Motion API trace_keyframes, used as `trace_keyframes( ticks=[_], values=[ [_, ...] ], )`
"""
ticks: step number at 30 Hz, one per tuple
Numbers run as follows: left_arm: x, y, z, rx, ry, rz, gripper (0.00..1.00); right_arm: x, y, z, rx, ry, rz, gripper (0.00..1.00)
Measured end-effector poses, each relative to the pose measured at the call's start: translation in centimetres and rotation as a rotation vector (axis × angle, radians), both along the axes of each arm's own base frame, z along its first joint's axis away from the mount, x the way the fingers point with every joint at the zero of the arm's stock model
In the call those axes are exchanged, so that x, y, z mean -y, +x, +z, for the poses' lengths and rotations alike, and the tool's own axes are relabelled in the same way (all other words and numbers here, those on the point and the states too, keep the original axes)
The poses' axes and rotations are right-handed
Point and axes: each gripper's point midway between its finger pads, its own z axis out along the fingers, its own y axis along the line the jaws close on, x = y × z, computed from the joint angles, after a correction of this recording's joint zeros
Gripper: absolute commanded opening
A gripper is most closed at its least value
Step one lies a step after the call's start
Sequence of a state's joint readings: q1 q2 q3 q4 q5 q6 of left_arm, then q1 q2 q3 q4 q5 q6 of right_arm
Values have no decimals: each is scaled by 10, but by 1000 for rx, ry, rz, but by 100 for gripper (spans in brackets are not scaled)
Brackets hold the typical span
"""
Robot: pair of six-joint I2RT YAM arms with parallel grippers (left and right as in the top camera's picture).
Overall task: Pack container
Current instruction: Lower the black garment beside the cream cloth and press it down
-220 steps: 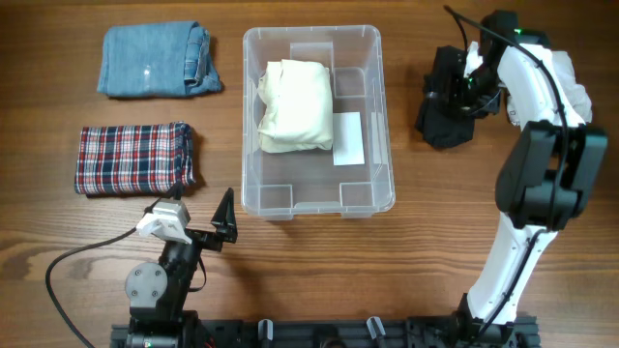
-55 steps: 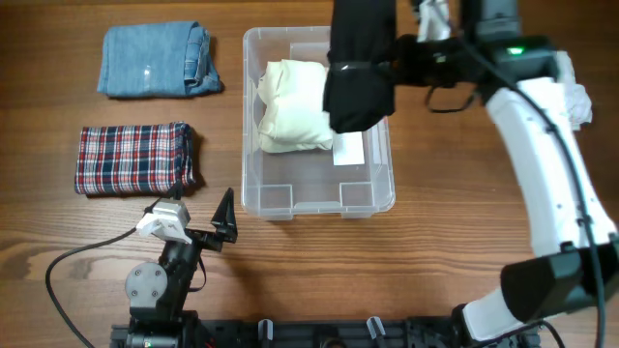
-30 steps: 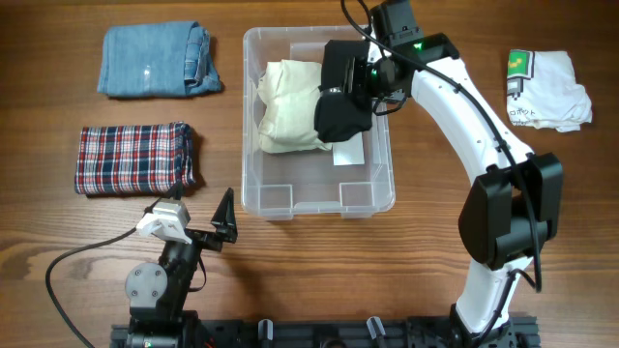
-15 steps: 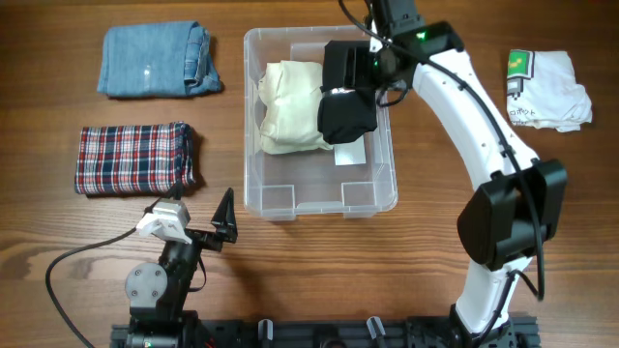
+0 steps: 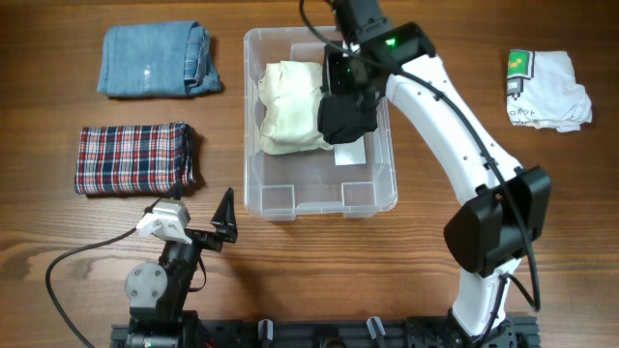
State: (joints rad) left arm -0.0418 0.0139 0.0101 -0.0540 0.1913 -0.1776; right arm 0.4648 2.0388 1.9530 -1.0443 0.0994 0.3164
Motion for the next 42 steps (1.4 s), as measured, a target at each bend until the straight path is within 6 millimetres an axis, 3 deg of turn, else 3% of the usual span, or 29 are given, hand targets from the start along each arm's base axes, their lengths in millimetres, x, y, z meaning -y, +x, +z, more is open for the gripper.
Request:
trace_keyframes(
  ticks=[4, 11, 15, 23, 30, 32, 38, 42],
  values=[
    [0, 0, 0, 0, 0, 0, 100, 5, -4, -22, -49, -35, -24, 30],
    [0, 0, 0, 0, 0, 0, 100, 12, -10, -78, -152, -105, -46, 31],
    [0, 0, 0, 0, 0, 0, 100, 13, -10, -93, -174, -117, -54, 33],
    [0, 0, 0, 0, 0, 0, 100, 16, -5, -87, -152, -137, -67, 35],
    [0, 0, 0, 0, 0, 0, 100, 2, 28, -41, 30, -56, -58, 35],
    [0, 0, 0, 0, 0, 0, 100, -2, 34, -36, 62, -42, -53, 35],
    [0, 0, 0, 0, 0, 0, 100, -7, 45, -40, 91, -26, -53, 35],
    [0, 0, 0, 0, 0, 0, 100, -9, 48, -68, 53, -41, -50, 35]
  ],
)
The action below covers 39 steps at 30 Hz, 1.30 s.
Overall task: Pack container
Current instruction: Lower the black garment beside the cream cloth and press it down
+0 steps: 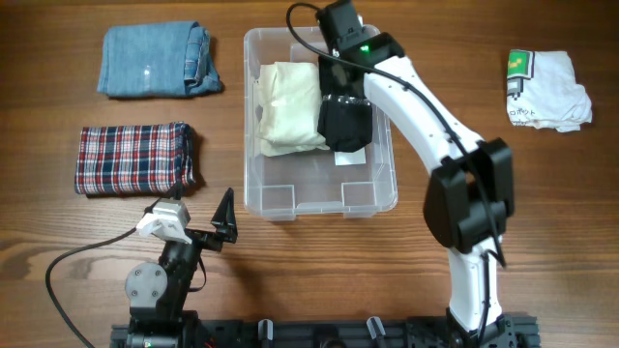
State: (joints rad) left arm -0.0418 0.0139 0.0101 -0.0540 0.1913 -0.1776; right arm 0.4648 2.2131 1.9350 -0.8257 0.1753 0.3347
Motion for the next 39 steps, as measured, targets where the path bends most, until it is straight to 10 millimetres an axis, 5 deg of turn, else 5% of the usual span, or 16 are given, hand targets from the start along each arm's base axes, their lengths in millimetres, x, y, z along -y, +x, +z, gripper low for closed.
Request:
trace_keyframes(
  ticks=[4, 11, 20, 23, 34, 39],
  values=[
    [0, 0, 0, 0, 0, 0, 100, 0, 0, -26, -44, -19, 1, 36],
    [0, 0, 0, 0, 0, 0, 100, 3, -6, -20, -61, -28, 1, 36],
    [0, 0, 0, 0, 0, 0, 100, -1, -49, 66, -67, 91, 64, 36],
    [0, 0, 0, 0, 0, 0, 100, -7, -56, 72, -75, 118, 85, 36],
    [0, 0, 0, 0, 0, 0, 100, -26, -92, -29, -287, 46, 135, 36],
    [0, 0, 0, 0, 0, 0, 100, -20, -94, -40, -288, 18, 114, 36]
  ],
)
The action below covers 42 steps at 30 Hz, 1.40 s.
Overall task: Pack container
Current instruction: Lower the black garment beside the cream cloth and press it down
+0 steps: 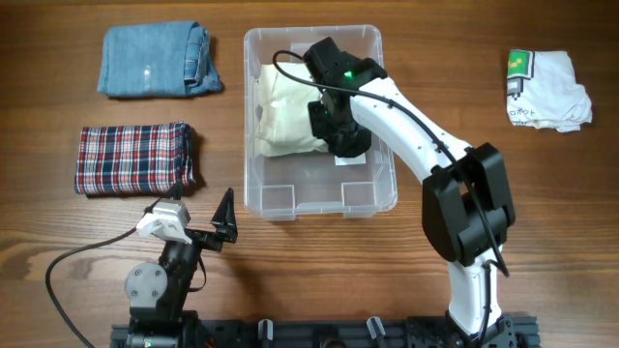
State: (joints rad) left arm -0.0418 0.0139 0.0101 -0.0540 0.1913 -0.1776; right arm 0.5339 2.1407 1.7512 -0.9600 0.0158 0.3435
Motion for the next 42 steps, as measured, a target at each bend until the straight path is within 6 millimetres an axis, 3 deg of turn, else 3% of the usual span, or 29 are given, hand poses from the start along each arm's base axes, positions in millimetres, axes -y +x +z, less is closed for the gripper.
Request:
trace_keyframes(
  ticks=[5, 11, 17, 24, 27, 34, 42],
  values=[
    [0, 0, 0, 0, 0, 0, 100, 2, 0, 0, 12, -19, -2, 36],
    [0, 0, 0, 0, 0, 0, 100, 1, 7, 11, 45, -18, -2, 45],
    [0, 0, 0, 0, 0, 0, 100, -8, 58, 63, 273, 68, -38, 46],
    [0, 0, 0, 0, 0, 0, 100, 13, 95, 79, 383, 101, -109, 45],
    [0, 0, 0, 0, 0, 0, 100, 21, 104, 70, 384, 97, -129, 45],
    [0, 0, 0, 0, 0, 0, 100, 16, 111, 9, 309, 73, -112, 45],
    [0, 0, 0, 0, 0, 0, 100, 14, 111, 7, 303, 81, -100, 48]
  ],
)
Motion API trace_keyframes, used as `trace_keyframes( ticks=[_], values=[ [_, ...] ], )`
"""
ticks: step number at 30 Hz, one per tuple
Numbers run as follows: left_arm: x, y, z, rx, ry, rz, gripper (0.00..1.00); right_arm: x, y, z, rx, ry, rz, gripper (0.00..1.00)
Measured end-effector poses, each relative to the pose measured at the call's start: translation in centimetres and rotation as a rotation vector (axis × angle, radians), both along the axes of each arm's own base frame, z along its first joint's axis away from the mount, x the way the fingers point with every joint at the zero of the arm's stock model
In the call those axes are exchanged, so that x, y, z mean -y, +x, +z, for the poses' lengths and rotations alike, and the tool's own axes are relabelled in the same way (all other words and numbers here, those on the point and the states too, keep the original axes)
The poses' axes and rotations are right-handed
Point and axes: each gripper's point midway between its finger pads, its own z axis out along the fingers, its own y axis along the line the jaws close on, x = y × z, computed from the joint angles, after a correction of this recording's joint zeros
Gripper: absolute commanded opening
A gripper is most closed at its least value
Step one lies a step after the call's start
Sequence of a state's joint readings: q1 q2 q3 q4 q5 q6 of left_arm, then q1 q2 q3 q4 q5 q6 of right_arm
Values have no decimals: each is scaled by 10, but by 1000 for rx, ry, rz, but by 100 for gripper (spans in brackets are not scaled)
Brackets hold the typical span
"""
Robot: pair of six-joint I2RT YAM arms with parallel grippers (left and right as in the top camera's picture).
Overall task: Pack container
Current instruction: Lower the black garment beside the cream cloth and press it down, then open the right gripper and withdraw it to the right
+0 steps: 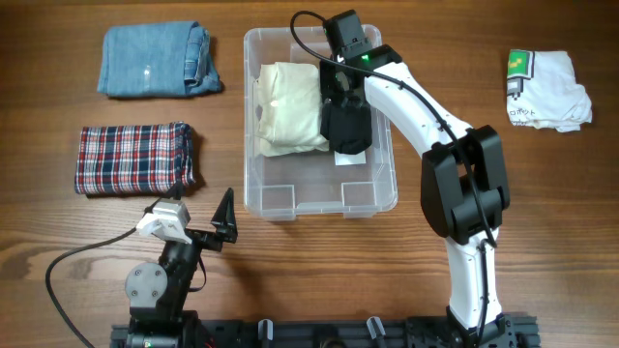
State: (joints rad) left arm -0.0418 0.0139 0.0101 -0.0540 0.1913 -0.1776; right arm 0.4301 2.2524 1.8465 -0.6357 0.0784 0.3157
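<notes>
A clear plastic container (pixel 290 205) stands mid-table. A folded cream cloth (pixel 288 106) lies in its back left part. My right gripper (pixel 344 124) hangs low inside the container, just right of the cream cloth and above a white label on the floor. Its fingers are hidden under the black wrist, so its state does not show. Folded blue jeans (pixel 155 60), a folded red plaid cloth (pixel 133 158) and a crumpled white T-shirt (pixel 546 90) lie on the table outside. My left gripper (pixel 225 218) rests at the front left, holding nothing.
The jeans and plaid cloth lie left of the container, the T-shirt far right. The right arm (pixel 435 116) reaches over the container's right wall. A black cable (pixel 68 266) loops on the table near the left arm's base.
My right gripper has moved right and slightly back, from over the cream cloth's right edge to beside it. The cloth, the container and the left arm are unchanged.
The right gripper was in the container to the right of the cream cloth, the cloth's right edge bulging. Then it sat a little farther left. Then it was over the cloth's right side. Now it is back beside the cloth, which lies flatter and narrower.
</notes>
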Motion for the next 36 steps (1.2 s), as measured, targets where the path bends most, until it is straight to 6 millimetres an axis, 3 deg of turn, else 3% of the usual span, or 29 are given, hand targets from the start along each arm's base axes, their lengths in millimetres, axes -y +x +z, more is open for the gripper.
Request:
trace_keyframes(
  ticks=[3, 5, 8, 9, 10, 13, 14, 16, 17, 19, 21, 23, 25, 31, 36],
  values=[
    [0, 0, 0, 0, 0, 0, 100, 1, -4, 12, 1, 5, 9, 52],
    [0, 0, 0, 0, 0, 0, 100, 5, -9, 31, 9, 13, 12, 56],
    [0, 0, 0, 0, 0, 0, 100, 14, -14, 81, 73, 36, 1, 61],
    [0, 0, 0, 0, 0, 0, 100, 25, -17, 116, 131, 45, -15, 62],
    [0, 0, 0, 0, 0, 0, 100, 34, -18, 139, 171, 52, -31, 62],
    [0, 0, 0, 0, 0, 0, 100, 79, -27, 211, 303, 71, -118, 63],
    [0, 0, 0, 0, 0, 0, 100, 102, -29, 233, 347, 72, -164, 65],
    [0, 0, 0, 0, 0, 0, 100, 157, -31, 263, 413, 58, -274, 66],
    [0, 0, 0, 0, 0, 0, 100, 180, -30, 267, 425, 47, -321, 66],
    [0, 0, 0, 0, 0, 0, 100, 230, -28, 267, 429, 14, -418, 62],
    [0, 0, 0, 0, 0, 0, 100, 281, -24, 251, 395, -36, -490, 43],
    [0, 0, 0, 0, 0, 0, 100, 312, -20, 230, 351, -63, -513, 27],
    [0, 0, 0, 0, 0, 0, 100, 343, -14, 199, 287, -68, -538, 5],
    [0, 0, 0, 0, 0, 0, 100, 407, -4, 117, 158, -44, -618, 4],
    [0, 0, 0, 0, 0, 0, 100, 446, -3, 77, 121, -39, -679, 4]
  ],
)
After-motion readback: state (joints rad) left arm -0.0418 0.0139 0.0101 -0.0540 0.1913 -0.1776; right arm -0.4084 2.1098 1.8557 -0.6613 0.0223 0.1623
